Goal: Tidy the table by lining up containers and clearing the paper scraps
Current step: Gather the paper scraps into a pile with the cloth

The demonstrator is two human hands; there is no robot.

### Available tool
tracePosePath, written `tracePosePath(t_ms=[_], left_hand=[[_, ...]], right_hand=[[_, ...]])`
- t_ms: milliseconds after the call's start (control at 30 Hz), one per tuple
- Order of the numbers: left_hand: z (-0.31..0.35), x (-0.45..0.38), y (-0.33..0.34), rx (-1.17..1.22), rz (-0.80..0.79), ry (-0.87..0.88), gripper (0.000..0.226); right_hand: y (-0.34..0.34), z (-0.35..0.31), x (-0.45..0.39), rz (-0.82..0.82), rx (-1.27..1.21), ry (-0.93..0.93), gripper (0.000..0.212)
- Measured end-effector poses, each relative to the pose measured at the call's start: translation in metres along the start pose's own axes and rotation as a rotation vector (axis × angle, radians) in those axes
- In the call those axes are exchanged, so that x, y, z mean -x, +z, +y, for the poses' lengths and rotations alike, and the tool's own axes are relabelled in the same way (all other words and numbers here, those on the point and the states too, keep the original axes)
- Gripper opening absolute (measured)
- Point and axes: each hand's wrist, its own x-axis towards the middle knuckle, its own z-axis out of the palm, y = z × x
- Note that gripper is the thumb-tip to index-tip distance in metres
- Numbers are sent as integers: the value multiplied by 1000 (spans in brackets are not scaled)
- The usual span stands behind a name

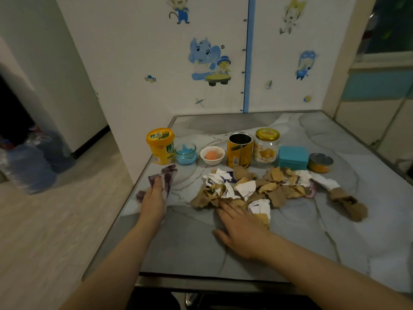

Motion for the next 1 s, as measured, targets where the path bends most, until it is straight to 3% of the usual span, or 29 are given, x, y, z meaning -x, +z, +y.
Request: tracePosePath(t_ms=[300,400,500,767,1000], left_hand=[[32,-2,49,-163,-122,56,60],[42,1,61,-216,-145,97,56],[46,5,75,-192,-186,123,56],[43,20,111,-137,-236,127,55],[42,38,131,-155,-230,107,59]], right_hand=[[-10,15,18,122,68,-44,59],[-4,23,26,86,138,68,61],[2,36,31,88,128,242,77],[-1,55,35,161,79,302,95],[3,71,50,195,58,341,87]])
